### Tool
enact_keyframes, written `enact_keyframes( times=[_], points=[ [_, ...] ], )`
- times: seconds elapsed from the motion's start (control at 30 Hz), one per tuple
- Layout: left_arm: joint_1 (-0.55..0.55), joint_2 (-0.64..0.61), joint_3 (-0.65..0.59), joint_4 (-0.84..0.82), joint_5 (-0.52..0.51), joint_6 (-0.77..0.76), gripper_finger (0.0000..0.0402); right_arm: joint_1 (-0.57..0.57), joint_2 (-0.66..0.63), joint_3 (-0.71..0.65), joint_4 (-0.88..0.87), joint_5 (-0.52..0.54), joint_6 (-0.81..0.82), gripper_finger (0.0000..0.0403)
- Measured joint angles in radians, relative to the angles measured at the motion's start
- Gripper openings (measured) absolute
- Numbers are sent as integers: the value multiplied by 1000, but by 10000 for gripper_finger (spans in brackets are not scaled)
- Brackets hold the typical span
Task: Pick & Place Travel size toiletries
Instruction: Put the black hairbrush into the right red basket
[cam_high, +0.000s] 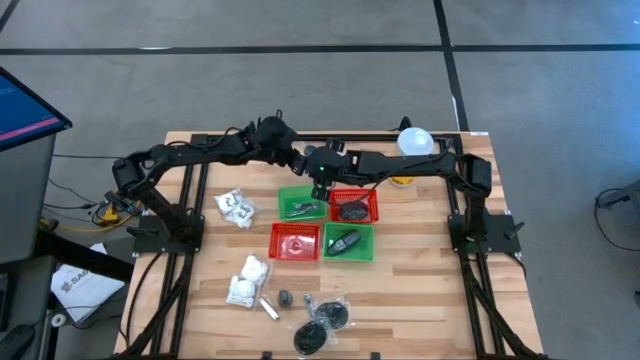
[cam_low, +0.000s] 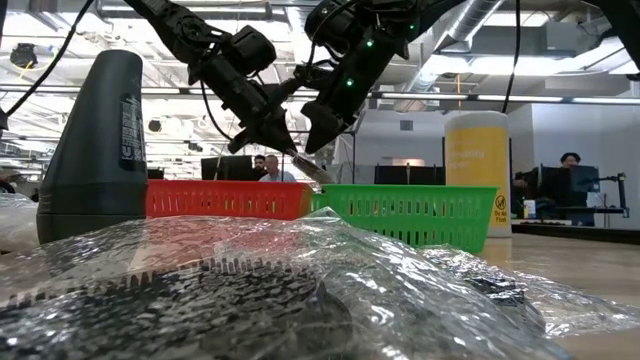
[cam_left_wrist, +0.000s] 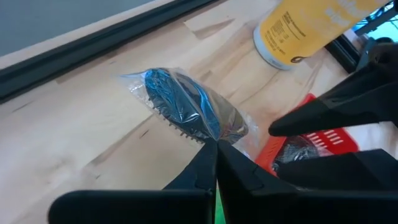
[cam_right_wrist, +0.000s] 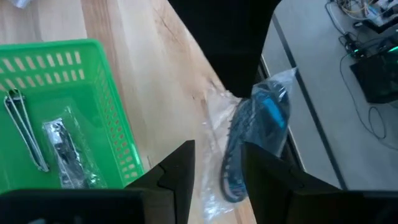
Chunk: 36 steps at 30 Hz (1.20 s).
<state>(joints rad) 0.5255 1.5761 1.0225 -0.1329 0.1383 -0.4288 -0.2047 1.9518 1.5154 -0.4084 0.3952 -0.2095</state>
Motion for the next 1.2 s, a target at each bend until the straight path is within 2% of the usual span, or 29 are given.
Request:
enact_keyframes(
  times=[0.27,0.5,0.67,1.03,1.2],
  points=[
    [0,1,0,-6,47,13,0,16,0,1,-10,5,-22,120],
    [-2,1,0,-8,82,36,0,40,1,1,-40,3,34,120],
    [-15,-30,8,30,140,30,0,68,17,-13,-131,-5,74,120],
    [-74,-100,4,6,123,48,0,163,2,-21,-111,333,112,120],
    [-92,-102,4,3,104,47,0,176,2,-21,-45,386,114,120]
  ],
)
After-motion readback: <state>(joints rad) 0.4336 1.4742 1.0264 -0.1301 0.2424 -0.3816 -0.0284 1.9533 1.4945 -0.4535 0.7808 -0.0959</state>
